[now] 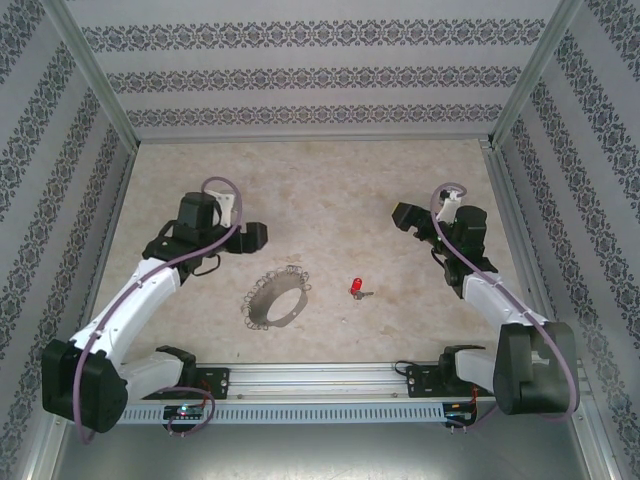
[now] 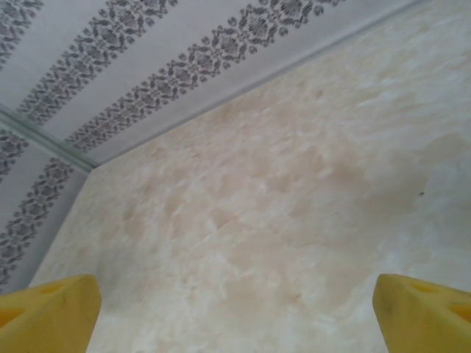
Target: Put the keys on the keyring
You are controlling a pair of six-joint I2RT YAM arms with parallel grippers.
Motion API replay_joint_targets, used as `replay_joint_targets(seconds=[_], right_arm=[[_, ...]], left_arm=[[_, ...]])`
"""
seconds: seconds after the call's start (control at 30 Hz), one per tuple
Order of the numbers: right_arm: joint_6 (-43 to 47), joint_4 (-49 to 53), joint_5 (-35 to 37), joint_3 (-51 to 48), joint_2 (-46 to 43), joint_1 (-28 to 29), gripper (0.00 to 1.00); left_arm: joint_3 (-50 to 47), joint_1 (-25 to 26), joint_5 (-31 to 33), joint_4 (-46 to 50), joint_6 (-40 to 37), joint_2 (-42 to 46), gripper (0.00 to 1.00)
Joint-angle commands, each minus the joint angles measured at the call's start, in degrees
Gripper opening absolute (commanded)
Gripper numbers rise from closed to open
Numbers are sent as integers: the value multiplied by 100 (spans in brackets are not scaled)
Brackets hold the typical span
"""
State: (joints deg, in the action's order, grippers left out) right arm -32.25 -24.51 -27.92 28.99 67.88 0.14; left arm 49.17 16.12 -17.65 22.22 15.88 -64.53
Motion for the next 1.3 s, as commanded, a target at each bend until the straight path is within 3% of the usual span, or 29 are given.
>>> replay_joint_targets(seconds=[0.0,0.3,0.5,0.8,1.27], right_arm=[[-186,578,-455,138,-222,98,93],[69,1956,82,161,-511,603,91],[111,2007,172,69,-469,792,89],[136,1994,345,120,-286,987,89],[151,1983,480,232,-190,1101,90]], left_arm=[[84,569,-53,648,118,109,90],[258,2219,1131,1051,-352,-778,80],[692,2830,1591,1098,-563,-1717,65],[1494,3363,2004,1439,-905,-2848,45],[1640,3580,2168,1376,-1034,-3367,38]])
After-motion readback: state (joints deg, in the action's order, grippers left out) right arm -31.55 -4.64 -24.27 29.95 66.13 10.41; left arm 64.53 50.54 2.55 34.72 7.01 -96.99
